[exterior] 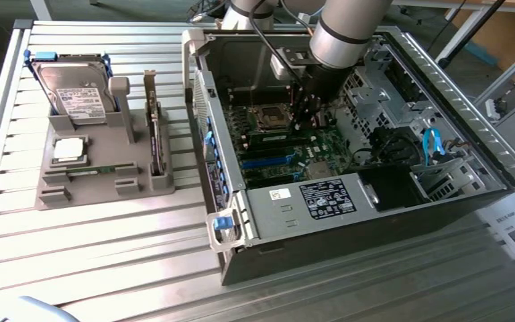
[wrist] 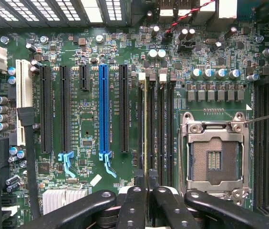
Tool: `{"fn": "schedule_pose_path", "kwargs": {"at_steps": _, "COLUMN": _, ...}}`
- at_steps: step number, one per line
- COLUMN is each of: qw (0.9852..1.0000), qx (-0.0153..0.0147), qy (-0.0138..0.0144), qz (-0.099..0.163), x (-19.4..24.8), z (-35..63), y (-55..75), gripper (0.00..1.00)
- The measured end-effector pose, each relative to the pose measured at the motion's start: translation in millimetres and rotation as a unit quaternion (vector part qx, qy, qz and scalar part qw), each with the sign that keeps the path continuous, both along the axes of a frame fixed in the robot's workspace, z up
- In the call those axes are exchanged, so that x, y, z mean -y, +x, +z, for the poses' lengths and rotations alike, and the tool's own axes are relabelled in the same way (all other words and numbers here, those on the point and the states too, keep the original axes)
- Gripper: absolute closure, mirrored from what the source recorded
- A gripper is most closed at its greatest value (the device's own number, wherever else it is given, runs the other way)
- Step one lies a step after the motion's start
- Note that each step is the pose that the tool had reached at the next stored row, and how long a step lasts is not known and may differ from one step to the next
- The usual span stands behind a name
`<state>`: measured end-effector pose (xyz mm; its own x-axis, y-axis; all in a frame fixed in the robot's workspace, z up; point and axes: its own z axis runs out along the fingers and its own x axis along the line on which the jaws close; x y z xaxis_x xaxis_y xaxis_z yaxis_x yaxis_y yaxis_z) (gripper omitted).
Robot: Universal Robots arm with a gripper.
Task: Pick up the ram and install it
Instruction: 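Insert the ram into the slot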
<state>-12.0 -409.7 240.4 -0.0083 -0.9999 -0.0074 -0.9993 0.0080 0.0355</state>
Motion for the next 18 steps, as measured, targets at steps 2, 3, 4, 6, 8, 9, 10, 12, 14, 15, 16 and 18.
{"fn": "schedule_pose_path", "kwargs": {"at_steps": 2, "qw": 1.0, "qx": 0.0, "qy": 0.0, "qz": 0.0, "x": 0.0, "z": -0.3, "y": 0.0, "gripper": 0.88}}
{"fn": "schedule_pose_path", "kwargs": {"at_steps": 3, "qw": 1.0, "qx": 0.0, "qy": 0.0, "qz": 0.0, "x": 0.0, "z": -0.4, "y": 0.0, "gripper": 0.88}}
{"fn": "schedule_pose_path", "kwargs": {"at_steps": 4, "qw": 1.0, "qx": 0.0, "qy": 0.0, "qz": 0.0, "x": 0.0, "z": -0.3, "y": 0.0, "gripper": 0.88}}
{"fn": "schedule_pose_path", "kwargs": {"at_steps": 6, "qw": 1.0, "qx": 0.0, "qy": 0.0, "qz": 0.001, "x": 0.0, "z": -0.4, "y": 0.0, "gripper": 0.88}}
{"fn": "schedule_pose_path", "kwargs": {"at_steps": 8, "qw": 1.0, "qx": 0.0, "qy": 0.0, "qz": 0.001, "x": 0.0, "z": -0.6, "y": 0.0, "gripper": 0.88}}
{"fn": "schedule_pose_path", "kwargs": {"at_steps": 9, "qw": 1.0, "qx": 0.0, "qy": 0.0, "qz": 0.001, "x": 0.0, "z": -0.8, "y": 0.0, "gripper": 0.88}}
{"fn": "schedule_pose_path", "kwargs": {"at_steps": 10, "qw": 1.0, "qx": 0.0, "qy": 0.0, "qz": 0.001, "x": 0.0, "z": -1.0, "y": 0.0, "gripper": 0.88}}
{"fn": "schedule_pose_path", "kwargs": {"at_steps": 12, "qw": 1.0, "qx": 0.0, "qy": 0.0, "qz": 0.001, "x": 0.0, "z": -1.4, "y": 0.0, "gripper": 0.88}}
{"fn": "schedule_pose_path", "kwargs": {"at_steps": 14, "qw": 1.0, "qx": 0.0, "qy": 0.0, "qz": 0.001, "x": 0.0, "z": -1.8, "y": 0.0, "gripper": 0.88}}
{"fn": "schedule_pose_path", "kwargs": {"at_steps": 15, "qw": 1.0, "qx": 0.0, "qy": 0.0, "qz": 0.001, "x": 0.0, "z": -2.0, "y": 0.0, "gripper": 0.88}}
{"fn": "schedule_pose_path", "kwargs": {"at_steps": 16, "qw": 1.0, "qx": 0.0, "qy": -0.0001, "qz": 0.001, "x": 0.0, "z": -2.1, "y": 0.0, "gripper": 0.88}}
{"fn": "schedule_pose_path", "kwargs": {"at_steps": 18, "qw": 1.0, "qx": -0.0001, "qy": -0.0001, "qz": 0.001, "x": 0.0, "z": -2.4, "y": 0.0, "gripper": 0.88}}
